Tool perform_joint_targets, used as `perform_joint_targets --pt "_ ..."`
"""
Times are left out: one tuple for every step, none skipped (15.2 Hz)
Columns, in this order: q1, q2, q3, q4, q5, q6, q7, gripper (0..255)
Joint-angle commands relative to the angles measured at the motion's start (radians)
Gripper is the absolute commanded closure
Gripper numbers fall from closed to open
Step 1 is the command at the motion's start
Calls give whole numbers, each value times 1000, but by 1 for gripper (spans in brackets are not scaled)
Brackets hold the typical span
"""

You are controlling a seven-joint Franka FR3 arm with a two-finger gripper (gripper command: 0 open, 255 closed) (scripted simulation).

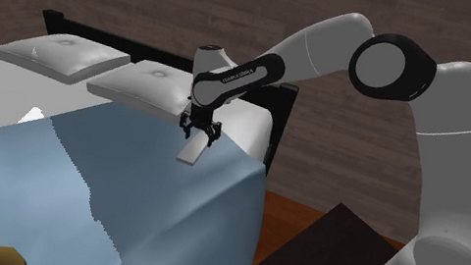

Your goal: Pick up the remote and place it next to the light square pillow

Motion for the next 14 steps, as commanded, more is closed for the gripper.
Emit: perform_joint_targets --pt "0 0 0 0 0 0 0 0" --pt "0 0 0 0 0 0 0 0" --pt "0 0 0 0 0 0 0 0" --pt "0 0 0 0 0 0 0 0" --pt "-3 -19 5 4 7 -23 -4 0" --pt "-6 -38 10 9 13 -46 -8 0" --pt "-9 -56 15 15 20 -70 -12 0" --pt "-11 -69 18 22 25 -89 -15 0" --pt "-11 -69 18 22 25 -89 -15 0" --pt "-11 -69 18 22 25 -89 -15 0" --pt "-11 -69 18 22 25 -89 -15 0" --pt "-11 -69 18 22 25 -89 -15 0" --pt "-11 -69 18 22 25 -89 -15 0" --pt "-11 -69 18 22 25 -89 -15 0"
